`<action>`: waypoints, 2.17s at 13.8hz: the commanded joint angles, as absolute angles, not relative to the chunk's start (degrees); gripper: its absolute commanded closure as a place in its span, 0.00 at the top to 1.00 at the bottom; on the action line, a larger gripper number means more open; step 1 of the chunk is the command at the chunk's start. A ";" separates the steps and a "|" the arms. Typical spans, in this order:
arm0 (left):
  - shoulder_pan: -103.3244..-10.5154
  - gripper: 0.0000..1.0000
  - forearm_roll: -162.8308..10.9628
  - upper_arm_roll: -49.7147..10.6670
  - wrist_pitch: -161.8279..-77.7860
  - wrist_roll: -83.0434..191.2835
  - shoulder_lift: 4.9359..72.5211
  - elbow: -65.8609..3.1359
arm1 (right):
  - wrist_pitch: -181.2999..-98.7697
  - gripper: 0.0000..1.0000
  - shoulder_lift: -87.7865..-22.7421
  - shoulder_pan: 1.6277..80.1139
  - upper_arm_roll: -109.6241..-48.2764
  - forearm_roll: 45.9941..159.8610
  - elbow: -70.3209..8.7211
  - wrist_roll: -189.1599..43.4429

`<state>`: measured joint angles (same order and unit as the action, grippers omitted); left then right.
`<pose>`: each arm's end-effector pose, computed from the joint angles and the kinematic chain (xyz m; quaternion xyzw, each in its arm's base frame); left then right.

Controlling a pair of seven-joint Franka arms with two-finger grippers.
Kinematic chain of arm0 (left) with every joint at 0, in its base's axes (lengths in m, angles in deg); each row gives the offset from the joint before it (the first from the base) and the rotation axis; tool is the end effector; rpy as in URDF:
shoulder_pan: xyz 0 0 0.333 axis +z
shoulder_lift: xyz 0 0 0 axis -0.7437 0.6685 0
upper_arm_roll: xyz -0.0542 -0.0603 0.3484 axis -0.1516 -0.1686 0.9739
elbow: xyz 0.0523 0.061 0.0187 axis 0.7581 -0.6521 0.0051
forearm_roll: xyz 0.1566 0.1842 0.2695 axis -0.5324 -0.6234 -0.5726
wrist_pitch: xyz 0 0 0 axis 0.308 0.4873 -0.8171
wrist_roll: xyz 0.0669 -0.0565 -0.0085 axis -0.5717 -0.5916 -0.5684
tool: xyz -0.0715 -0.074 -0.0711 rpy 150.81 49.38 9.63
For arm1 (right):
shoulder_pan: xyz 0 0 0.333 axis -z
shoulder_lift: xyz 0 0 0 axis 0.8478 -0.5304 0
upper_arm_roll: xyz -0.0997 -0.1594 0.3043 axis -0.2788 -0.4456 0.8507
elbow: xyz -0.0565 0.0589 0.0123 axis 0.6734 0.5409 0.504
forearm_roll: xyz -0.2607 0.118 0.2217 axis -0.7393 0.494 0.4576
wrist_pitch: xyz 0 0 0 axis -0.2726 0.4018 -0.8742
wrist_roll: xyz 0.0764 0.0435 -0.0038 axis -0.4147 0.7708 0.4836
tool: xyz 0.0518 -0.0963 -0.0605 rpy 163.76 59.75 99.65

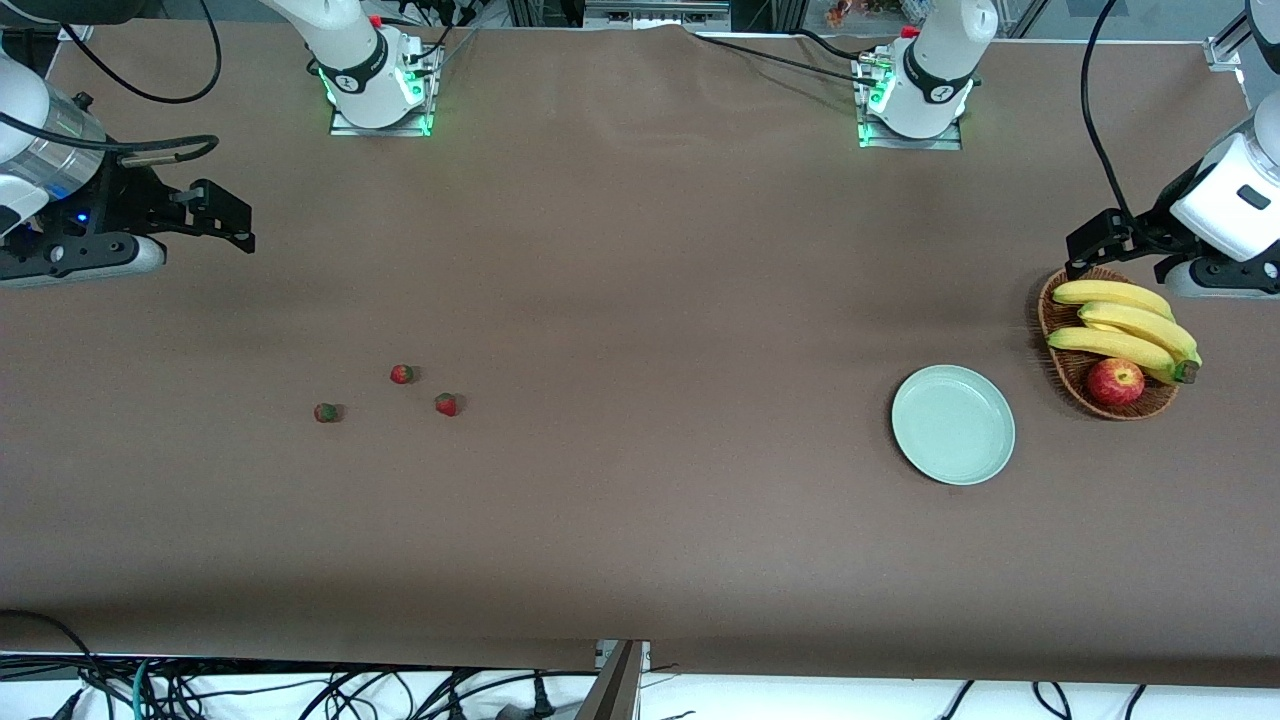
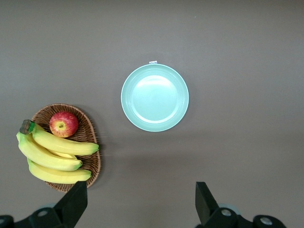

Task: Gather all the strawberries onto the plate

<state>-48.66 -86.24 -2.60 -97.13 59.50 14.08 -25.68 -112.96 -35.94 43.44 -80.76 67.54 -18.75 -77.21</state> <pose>0.5333 -0.0150 0.6159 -0.9999 0.0083 0.0050 0.0114 0.5393 0.0752 0.6317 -0.9973 -0.0695 0.0233 0.0075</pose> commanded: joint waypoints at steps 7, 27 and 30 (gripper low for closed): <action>-48.57 1.00 -85.45 -2.34 -96.16 59.69 13.55 -25.43 | -117.99 1.00 -36.63 43.82 -80.27 67.84 -25.18 -77.53; -48.57 1.00 -85.45 -2.17 -95.19 59.87 13.55 -25.43 | -166.88 0.98 -60.71 40.13 -79.92 75.49 -48.76 -81.05; -48.57 1.00 -85.45 -2.17 -95.19 59.87 13.55 -25.43 | -167.50 0.73 -61.16 40.13 -79.39 75.75 -48.59 -81.05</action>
